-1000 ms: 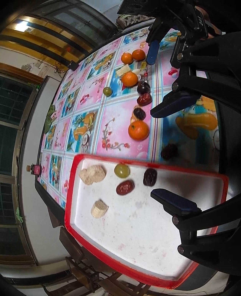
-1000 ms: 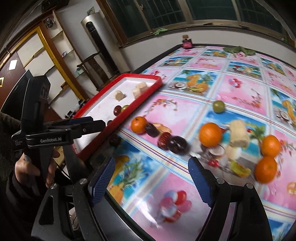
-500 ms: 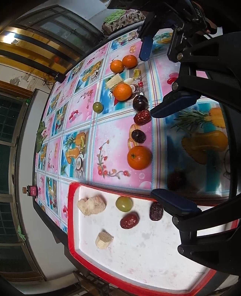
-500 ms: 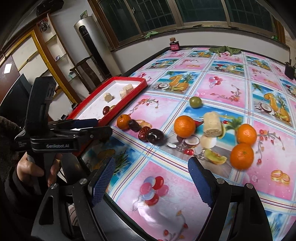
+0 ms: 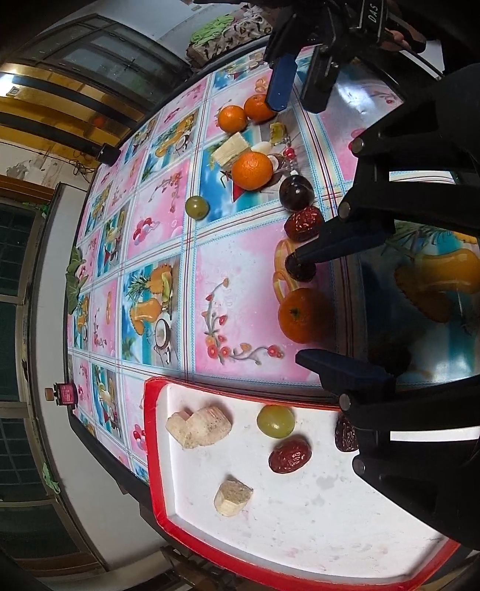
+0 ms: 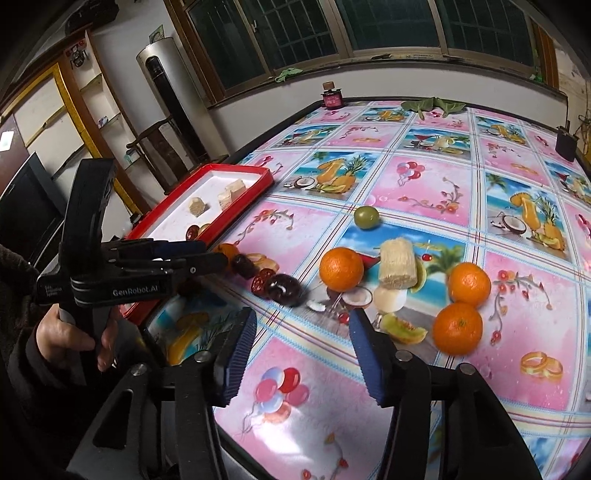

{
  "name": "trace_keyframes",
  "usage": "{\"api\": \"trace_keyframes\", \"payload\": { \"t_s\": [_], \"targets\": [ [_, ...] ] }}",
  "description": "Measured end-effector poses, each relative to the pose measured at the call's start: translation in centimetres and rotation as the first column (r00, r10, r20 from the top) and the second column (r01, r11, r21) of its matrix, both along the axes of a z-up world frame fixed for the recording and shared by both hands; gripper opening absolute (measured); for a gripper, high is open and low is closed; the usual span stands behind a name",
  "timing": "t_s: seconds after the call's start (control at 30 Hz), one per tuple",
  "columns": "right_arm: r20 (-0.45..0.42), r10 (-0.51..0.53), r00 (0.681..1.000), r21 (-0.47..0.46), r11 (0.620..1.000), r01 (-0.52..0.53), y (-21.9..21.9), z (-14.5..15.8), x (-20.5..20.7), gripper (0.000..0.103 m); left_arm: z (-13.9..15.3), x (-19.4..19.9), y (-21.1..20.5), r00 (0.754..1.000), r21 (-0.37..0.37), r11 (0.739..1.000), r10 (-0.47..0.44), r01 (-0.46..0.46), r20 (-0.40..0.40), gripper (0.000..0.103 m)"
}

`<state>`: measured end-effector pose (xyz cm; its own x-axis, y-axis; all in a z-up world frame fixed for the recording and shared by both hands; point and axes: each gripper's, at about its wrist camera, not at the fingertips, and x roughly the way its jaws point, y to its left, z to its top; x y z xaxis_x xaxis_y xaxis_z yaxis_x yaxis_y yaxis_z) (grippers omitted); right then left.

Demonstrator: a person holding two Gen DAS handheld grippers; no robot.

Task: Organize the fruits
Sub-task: 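Grasp an orange with the left tool while the right tool grasps another orange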

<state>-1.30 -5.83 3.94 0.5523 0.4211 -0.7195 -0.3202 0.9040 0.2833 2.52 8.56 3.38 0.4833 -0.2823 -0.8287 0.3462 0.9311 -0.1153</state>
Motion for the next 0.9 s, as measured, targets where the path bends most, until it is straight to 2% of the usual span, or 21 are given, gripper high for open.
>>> {"api": "trace_keyframes", "payload": {
  "t_s": [0.2,0.27,0.3,0.63,0.9],
  "targets": [
    [-0.012,-0.024,1.0,-0.031,0.999,0.024,0.4,-0.9,2.5,0.041,-0.8,0.6,-0.1,1.0,-0.003,1.0,0.011,-0.011,-0.014,0.047],
    [-0.022,-0.034,0.999,-0.035,0.999,0.033,0.5,-1.3,3.3,0.04,-1.0,0.7,-0.1,1.0,-0.003,1.0,0.011,-0.011,-0.018,0.039],
    [-0.028,-0.04,0.999,-0.038,0.999,0.039,0.5,-1.5,3.7,0.039,-1.0,0.7,0.0,1.0,-0.003,1.0,0.015,-0.015,-0.014,0.039],
    [-0.034,-0.068,0.997,-0.089,0.994,0.065,1.1,-2.5,6.6,0.039,-1.8,1.3,-0.2,0.999,0.006,1.0,0.022,-0.022,-0.039,0.035],
    [-0.036,-0.064,0.997,-0.113,0.992,0.06,1.6,-3.2,7.1,0.037,-1.8,1.2,-0.4,0.999,0.004,0.999,0.032,-0.032,-0.034,0.032]
  ]
}}
